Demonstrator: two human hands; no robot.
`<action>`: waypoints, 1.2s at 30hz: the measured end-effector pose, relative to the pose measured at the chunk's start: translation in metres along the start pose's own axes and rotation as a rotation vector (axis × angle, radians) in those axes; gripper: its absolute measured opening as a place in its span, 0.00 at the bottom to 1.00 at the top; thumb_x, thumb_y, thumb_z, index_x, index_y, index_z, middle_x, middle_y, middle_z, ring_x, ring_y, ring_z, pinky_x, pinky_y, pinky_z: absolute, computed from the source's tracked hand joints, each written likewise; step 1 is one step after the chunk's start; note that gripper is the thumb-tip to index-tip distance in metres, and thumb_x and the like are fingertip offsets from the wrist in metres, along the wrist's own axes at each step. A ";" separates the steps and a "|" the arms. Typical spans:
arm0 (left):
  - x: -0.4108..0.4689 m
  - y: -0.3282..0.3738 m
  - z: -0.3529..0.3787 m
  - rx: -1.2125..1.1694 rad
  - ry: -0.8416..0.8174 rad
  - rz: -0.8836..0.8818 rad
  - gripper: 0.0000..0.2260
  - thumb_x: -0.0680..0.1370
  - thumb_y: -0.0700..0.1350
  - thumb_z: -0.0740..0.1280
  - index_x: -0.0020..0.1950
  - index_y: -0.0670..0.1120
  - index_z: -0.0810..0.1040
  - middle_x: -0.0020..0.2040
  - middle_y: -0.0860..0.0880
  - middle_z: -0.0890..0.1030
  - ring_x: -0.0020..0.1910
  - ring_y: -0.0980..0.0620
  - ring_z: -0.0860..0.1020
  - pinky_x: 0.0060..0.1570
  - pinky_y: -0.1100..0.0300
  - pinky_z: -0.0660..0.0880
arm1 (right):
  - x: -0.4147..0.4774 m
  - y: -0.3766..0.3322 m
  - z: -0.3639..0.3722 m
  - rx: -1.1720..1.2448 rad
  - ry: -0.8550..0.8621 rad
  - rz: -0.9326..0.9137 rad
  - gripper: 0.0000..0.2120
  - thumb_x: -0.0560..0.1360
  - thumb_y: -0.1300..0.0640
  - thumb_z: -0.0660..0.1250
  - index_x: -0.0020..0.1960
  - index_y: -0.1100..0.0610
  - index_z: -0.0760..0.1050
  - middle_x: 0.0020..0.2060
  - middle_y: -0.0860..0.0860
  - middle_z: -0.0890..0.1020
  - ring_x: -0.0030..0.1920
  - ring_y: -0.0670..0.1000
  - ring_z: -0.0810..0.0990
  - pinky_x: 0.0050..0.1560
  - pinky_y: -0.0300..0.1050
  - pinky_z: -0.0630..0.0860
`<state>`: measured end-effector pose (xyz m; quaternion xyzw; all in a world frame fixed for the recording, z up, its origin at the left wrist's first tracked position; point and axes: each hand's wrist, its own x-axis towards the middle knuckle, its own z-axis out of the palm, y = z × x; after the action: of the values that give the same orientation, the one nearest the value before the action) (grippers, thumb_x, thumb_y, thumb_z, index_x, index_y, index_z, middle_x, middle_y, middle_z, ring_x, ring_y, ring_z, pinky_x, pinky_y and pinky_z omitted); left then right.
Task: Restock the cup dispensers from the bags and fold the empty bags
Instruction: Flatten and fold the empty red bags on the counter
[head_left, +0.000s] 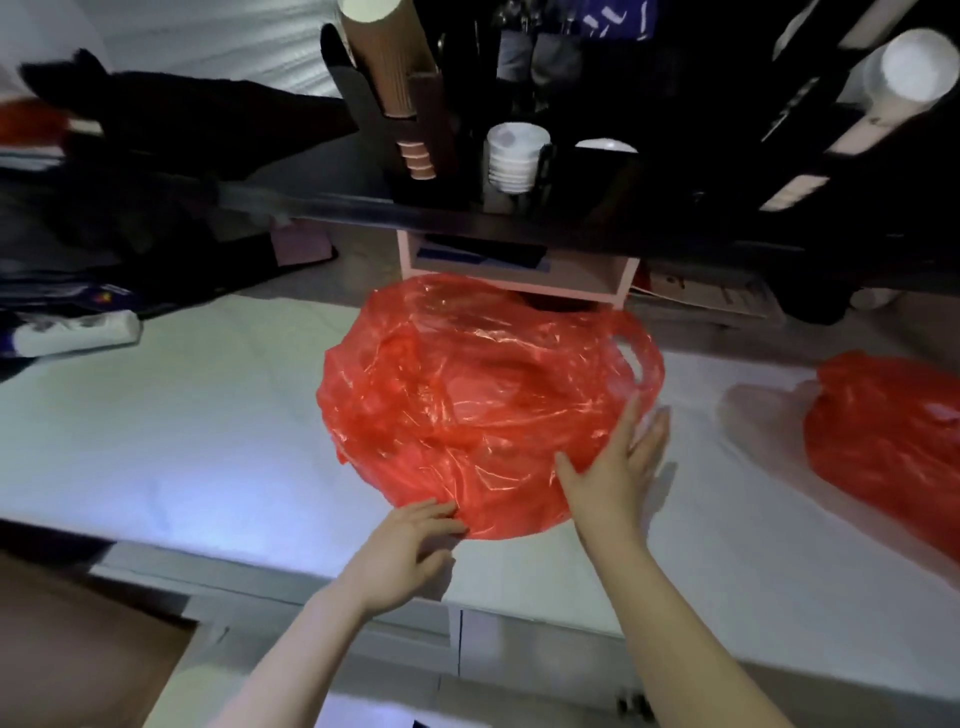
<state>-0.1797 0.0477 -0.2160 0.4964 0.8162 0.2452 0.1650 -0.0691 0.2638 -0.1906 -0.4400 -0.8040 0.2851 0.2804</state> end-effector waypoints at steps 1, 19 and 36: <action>-0.003 -0.006 -0.002 -0.030 0.033 -0.007 0.15 0.76 0.43 0.65 0.62 0.52 0.78 0.68 0.57 0.70 0.69 0.60 0.62 0.64 0.75 0.50 | 0.002 -0.002 0.002 -0.138 0.001 -0.144 0.52 0.68 0.52 0.72 0.76 0.40 0.37 0.76 0.52 0.36 0.76 0.55 0.37 0.74 0.59 0.46; -0.020 -0.030 -0.010 -0.393 0.522 -0.309 0.29 0.79 0.48 0.62 0.77 0.55 0.53 0.76 0.59 0.47 0.72 0.70 0.48 0.69 0.56 0.59 | -0.002 0.035 -0.011 0.248 -0.187 0.387 0.17 0.70 0.46 0.56 0.44 0.54 0.79 0.40 0.53 0.84 0.42 0.55 0.81 0.47 0.55 0.77; 0.002 0.122 0.038 -0.862 0.447 -0.279 0.47 0.63 0.60 0.73 0.76 0.62 0.50 0.68 0.54 0.70 0.52 0.59 0.79 0.49 0.63 0.77 | -0.024 0.041 -0.091 0.565 -0.442 0.672 0.36 0.74 0.29 0.51 0.49 0.60 0.78 0.34 0.62 0.84 0.32 0.63 0.83 0.27 0.48 0.76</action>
<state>-0.0720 0.1060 -0.1791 0.2051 0.7148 0.6357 0.2072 0.0286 0.2806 -0.1625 -0.5107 -0.5491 0.6533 0.1042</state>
